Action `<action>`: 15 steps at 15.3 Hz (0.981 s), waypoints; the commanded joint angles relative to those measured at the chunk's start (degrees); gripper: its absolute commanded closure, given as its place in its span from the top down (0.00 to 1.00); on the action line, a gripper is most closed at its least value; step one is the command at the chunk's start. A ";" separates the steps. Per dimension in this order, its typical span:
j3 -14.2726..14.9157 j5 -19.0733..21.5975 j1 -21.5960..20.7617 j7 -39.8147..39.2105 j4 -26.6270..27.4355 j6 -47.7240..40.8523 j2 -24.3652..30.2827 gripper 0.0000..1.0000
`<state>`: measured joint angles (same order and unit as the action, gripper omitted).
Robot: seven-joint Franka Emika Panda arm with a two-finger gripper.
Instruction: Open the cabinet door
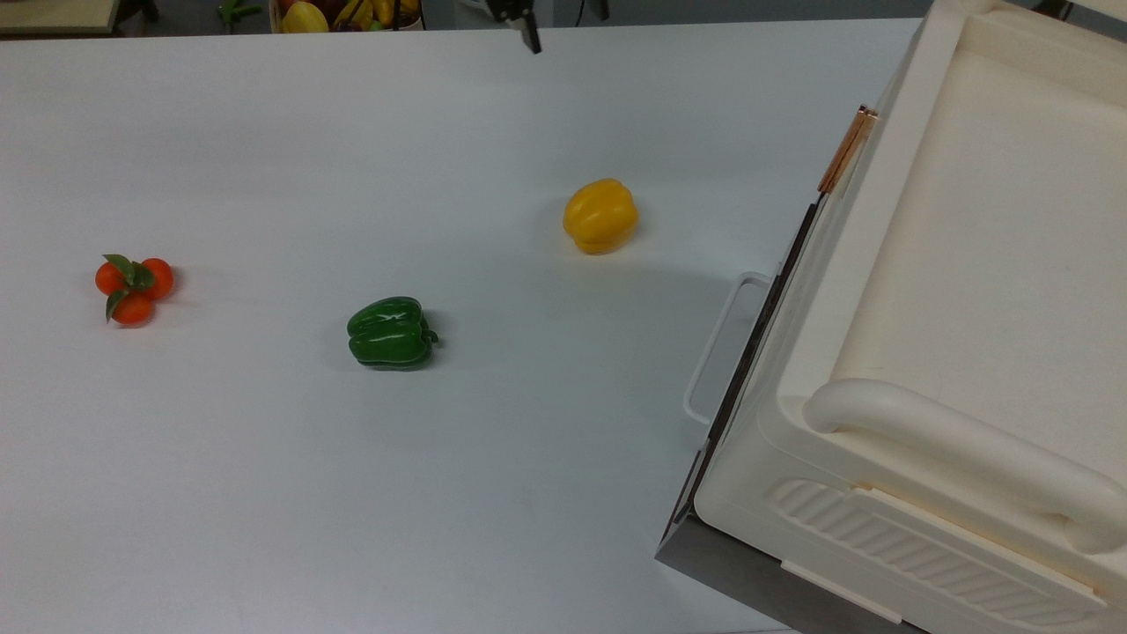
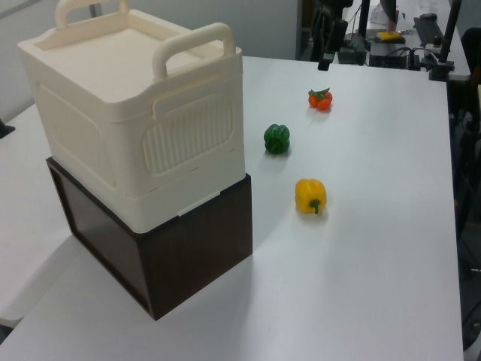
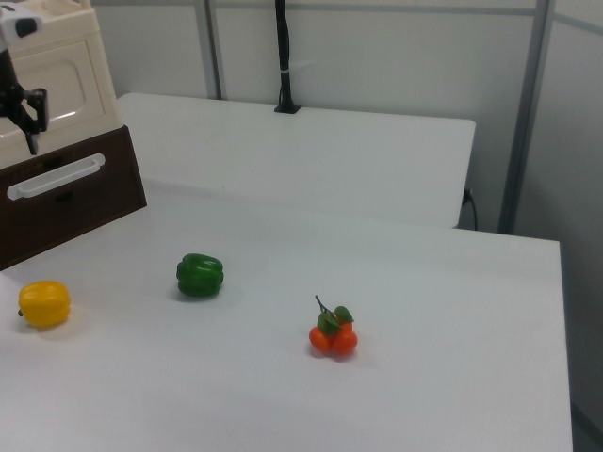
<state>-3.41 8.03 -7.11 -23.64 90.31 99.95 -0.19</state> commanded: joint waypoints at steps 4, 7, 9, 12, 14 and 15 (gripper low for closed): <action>-5.63 0.24 -0.01 -5.45 -4.43 1.12 -2.44 0.41; -9.06 -0.03 0.16 -5.19 -5.32 6.64 -3.23 0.41; -9.94 -0.03 -0.01 -5.63 -5.93 9.20 -4.81 0.42; -11.26 -0.03 -0.19 -10.70 -7.25 12.71 -6.75 0.43; -11.70 0.06 -0.19 -13.18 -7.25 15.35 -7.27 0.43; -12.31 0.06 -0.19 -13.27 -7.34 16.32 -7.89 0.43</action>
<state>-14.63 8.03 -7.12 -33.73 84.54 113.47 -6.24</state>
